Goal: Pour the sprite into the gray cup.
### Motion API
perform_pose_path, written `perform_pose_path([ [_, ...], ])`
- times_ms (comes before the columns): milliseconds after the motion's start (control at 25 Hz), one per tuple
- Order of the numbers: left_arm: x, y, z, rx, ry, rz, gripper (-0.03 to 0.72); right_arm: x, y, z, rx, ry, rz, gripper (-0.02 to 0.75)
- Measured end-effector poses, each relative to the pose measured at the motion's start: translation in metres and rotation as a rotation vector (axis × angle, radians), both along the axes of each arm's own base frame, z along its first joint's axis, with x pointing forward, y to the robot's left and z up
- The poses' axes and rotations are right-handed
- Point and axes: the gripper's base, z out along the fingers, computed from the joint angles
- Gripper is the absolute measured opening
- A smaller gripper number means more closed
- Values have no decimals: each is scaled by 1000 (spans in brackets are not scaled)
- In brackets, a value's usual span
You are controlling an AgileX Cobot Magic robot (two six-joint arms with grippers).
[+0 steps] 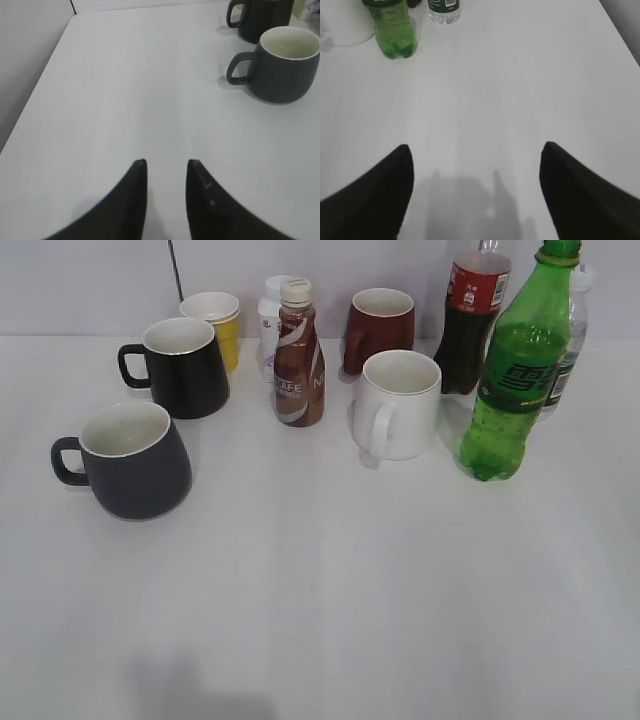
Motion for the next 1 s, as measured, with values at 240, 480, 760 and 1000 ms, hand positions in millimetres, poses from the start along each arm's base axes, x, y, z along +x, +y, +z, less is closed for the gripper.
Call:
perform_pose_path([
  [240, 0, 0, 0, 0, 0, 0, 214, 0, 0, 0, 0, 0, 0, 588],
  [480, 0, 0, 0, -2, 0, -1, 214, 0, 0, 0, 0, 0, 0, 588],
  [760, 10, -8, 26, -69, -225, -67, 214, 0, 0, 0, 0, 0, 0, 588],
  [1000, 38, -12, 60, -70, -631, -107, 214, 0, 0, 0, 0, 0, 0, 588],
])
